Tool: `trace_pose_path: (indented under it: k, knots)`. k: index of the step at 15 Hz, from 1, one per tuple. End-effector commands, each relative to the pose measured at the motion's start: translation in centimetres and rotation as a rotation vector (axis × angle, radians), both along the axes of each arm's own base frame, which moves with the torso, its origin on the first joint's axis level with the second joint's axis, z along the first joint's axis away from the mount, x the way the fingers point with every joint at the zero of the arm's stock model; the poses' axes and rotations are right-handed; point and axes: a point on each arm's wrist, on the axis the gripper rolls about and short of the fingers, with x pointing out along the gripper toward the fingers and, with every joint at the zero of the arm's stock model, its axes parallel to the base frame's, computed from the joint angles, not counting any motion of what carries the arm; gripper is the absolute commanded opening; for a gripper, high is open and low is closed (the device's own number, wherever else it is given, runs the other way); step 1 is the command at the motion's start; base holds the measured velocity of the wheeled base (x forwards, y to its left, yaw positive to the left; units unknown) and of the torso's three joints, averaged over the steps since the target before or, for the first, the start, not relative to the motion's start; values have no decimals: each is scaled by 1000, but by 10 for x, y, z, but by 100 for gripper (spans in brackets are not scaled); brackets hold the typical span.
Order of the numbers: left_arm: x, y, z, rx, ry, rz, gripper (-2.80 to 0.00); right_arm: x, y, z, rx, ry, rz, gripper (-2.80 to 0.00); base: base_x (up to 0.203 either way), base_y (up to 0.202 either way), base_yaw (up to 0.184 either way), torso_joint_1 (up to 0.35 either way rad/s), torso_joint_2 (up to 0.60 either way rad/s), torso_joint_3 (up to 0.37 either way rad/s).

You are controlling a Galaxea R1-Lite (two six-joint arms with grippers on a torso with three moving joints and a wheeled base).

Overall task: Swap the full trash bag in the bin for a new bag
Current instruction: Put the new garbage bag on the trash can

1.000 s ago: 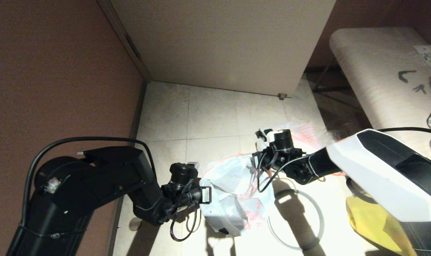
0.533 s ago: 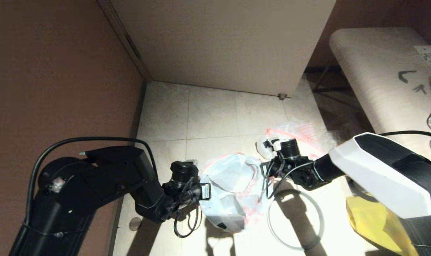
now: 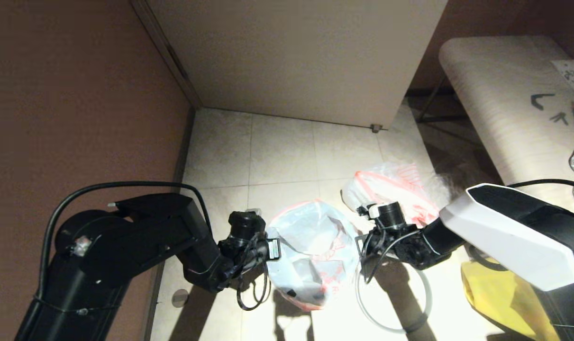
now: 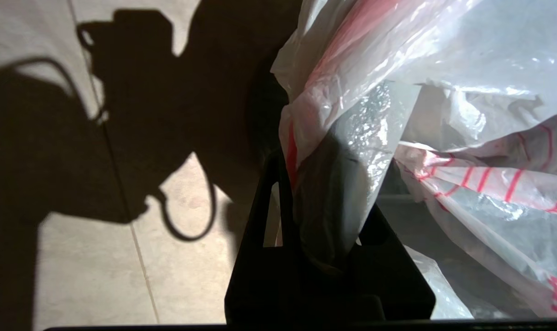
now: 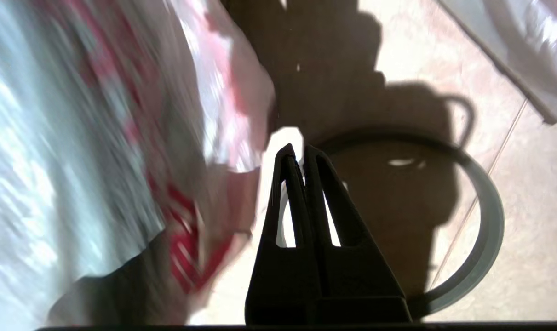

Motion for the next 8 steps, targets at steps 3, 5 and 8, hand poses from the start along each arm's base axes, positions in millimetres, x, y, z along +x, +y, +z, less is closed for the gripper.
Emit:
trace_pose_path:
  k: [3, 5, 8]
  knots:
    - [2, -1, -2, 5, -6, 13, -280, -27, -2, 60, 61, -78, 48, -280, 0, 0, 0, 0, 0, 0]
    - [2, -1, -2, 5, -8, 16, -280, -51, -6, 91, 115, -109, 132, -280, 0, 0, 0, 0, 0, 0]
    - [4, 2, 0, 0, -14, 27, -280, -74, -13, 113, 132, -135, 175, -280, 0, 0, 0, 0, 0, 0]
